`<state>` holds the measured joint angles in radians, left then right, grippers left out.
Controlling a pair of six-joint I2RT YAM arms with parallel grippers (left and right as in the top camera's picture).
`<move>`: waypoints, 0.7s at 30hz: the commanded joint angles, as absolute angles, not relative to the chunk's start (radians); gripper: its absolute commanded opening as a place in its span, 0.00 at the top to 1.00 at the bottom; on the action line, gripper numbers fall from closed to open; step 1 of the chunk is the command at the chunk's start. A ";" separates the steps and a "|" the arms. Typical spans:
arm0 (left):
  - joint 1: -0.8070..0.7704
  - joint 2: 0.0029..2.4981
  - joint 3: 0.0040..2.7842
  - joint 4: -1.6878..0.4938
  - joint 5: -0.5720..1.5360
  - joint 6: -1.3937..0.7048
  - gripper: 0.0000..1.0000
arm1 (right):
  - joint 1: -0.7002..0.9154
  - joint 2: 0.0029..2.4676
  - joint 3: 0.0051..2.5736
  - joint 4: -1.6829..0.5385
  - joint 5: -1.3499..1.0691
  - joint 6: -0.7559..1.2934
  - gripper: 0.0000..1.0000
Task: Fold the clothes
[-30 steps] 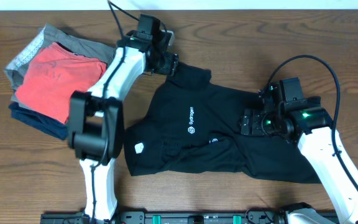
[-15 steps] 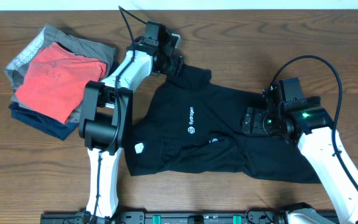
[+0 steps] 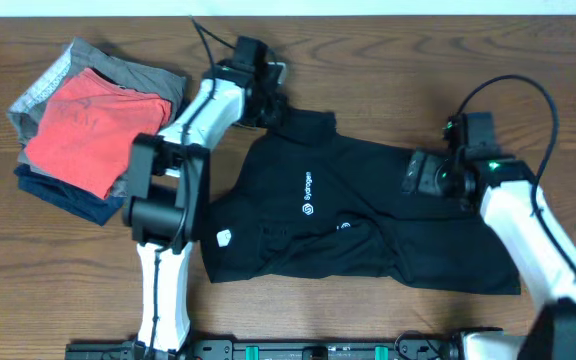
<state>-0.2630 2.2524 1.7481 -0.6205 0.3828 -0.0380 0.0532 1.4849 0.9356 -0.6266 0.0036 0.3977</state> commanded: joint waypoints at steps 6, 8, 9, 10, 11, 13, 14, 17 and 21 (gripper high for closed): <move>-0.260 2.030 1.757 -0.735 0.385 -0.065 0.94 | -0.204 1.629 0.949 -0.339 0.046 0.387 0.05; -0.265 2.024 1.757 -0.756 0.386 -0.065 0.94 | -0.234 1.661 0.949 -0.296 0.049 0.387 0.05; -0.270 2.024 1.757 -0.768 0.386 -0.065 0.94 | -0.248 1.678 0.949 -0.276 0.051 0.387 0.05; -0.272 2.025 1.756 -0.781 0.385 -0.065 0.94 | -0.259 1.696 0.949 -0.258 0.055 0.388 0.05; -0.276 2.025 1.755 -0.794 0.385 -0.065 0.94 | -0.270 1.716 0.949 -0.241 0.057 0.387 0.05; -0.282 2.025 1.755 -0.809 0.386 -0.065 0.94 | -0.283 1.752 0.949 -0.209 0.056 0.387 0.05; -0.285 2.025 1.755 -0.816 0.386 -0.065 0.94 | -0.289 1.773 0.949 -0.193 0.057 0.388 0.06; -0.290 2.025 1.755 -0.835 0.385 -0.065 0.94 | -0.294 1.835 0.949 -0.145 0.083 0.388 0.06; -0.294 2.025 1.754 -0.867 0.385 -0.065 0.94 | -0.294 1.892 0.949 -0.115 0.147 0.389 0.06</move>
<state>-0.2920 2.0201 1.7496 -0.8536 0.3862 -0.0563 -0.2867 1.8507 0.9447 -0.1131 0.0956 0.3866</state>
